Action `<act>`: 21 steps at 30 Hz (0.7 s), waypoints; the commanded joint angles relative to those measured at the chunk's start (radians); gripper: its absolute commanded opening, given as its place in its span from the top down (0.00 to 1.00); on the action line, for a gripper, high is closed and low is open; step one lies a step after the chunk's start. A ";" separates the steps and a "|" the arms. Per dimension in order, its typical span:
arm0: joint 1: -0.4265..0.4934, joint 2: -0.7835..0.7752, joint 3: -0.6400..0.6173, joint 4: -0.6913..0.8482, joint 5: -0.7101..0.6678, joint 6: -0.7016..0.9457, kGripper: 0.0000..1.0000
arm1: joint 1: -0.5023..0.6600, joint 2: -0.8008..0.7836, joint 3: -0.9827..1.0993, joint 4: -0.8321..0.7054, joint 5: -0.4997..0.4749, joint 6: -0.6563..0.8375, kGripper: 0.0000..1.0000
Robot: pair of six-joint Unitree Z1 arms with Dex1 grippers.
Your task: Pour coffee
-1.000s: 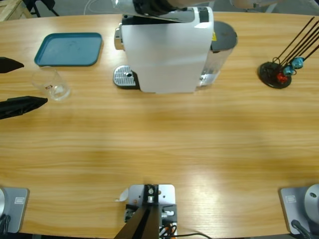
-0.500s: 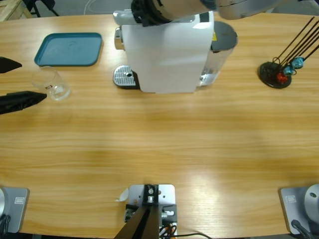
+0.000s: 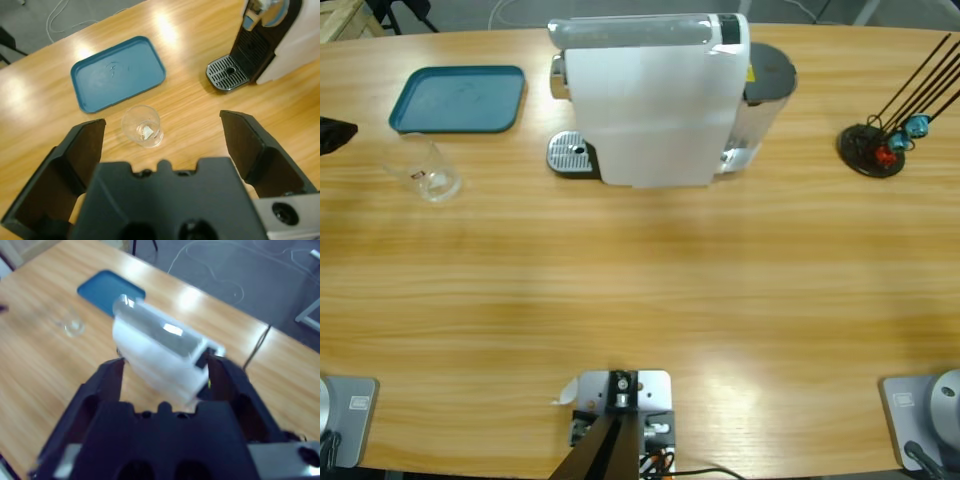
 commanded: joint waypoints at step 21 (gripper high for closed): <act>0.000 0.307 0.409 -0.511 0.173 -0.226 0.00 | 0.010 -0.215 0.346 0.181 0.053 0.092 0.00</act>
